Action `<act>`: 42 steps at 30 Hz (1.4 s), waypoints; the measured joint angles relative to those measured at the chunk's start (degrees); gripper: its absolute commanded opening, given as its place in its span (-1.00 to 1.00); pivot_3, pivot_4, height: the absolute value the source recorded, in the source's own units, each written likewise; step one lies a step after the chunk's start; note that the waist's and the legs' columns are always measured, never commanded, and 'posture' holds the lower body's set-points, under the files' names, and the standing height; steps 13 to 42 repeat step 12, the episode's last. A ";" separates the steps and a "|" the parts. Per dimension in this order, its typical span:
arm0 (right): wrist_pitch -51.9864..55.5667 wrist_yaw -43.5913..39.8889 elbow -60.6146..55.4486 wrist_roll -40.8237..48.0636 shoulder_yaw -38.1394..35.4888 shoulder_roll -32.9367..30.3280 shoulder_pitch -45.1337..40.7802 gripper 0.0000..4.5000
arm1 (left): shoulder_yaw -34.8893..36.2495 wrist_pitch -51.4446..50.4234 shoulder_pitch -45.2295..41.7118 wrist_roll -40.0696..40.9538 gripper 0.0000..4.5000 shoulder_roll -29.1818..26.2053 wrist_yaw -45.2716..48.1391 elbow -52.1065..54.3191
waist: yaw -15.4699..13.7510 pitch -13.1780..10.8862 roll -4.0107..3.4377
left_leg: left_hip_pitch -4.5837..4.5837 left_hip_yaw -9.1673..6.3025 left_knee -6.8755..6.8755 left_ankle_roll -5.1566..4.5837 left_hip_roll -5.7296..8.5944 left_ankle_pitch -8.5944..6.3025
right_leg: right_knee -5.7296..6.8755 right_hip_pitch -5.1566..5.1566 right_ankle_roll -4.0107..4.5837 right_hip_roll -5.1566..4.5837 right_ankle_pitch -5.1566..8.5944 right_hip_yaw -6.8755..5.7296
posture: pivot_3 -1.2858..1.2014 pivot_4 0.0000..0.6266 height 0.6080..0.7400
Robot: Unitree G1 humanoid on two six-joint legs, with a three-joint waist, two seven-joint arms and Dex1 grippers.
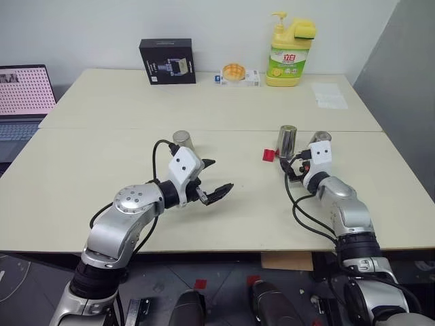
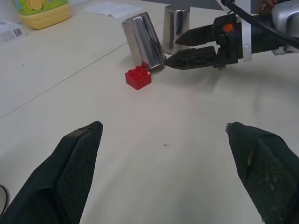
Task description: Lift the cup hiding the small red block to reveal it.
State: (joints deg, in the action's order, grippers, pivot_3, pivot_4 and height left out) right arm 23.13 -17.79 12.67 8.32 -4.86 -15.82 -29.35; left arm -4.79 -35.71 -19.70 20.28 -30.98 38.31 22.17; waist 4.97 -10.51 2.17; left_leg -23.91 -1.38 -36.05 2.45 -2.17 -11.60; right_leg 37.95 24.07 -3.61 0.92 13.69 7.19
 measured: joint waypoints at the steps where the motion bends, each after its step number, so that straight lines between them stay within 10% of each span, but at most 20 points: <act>1: 1.11 -0.35 -2.01 0.17 0.00 -0.44 0.78 0.98 | -0.01 0.00 -0.08 0.01 1.00 0.00 0.04 0.00 | -0.02 0.00 0.00 | -0.01 0.00 0.01 0.00 0.00 0.00 | -0.01 0.00 0.01 0.00 0.01 0.00 | 0.03 -0.52 1.00; 12: 31.65 -13.43 -48.75 19.57 -6.38 -19.45 24.72 0.98 | 5.07 -4.15 1.80 4.07 1.00 -7.50 4.12 0.86 | -0.20 -0.02 -0.02 | 0.05 -0.04 0.05 0.01 -0.06 -0.01 | 0.01 -0.01 0.38 -0.01 0.40 -0.07 | 0.03 -0.52 1.00; 42: 31.65 -13.43 -48.75 19.57 -6.38 -19.45 24.72 0.98 | 5.07 -4.15 1.80 4.07 1.00 -7.50 4.12 0.86 | -0.20 -0.02 -0.02 | 0.05 -0.04 0.05 0.01 -0.06 -0.01 | 0.01 -0.01 0.38 -0.01 0.40 -0.07 | 0.03 -0.52 1.00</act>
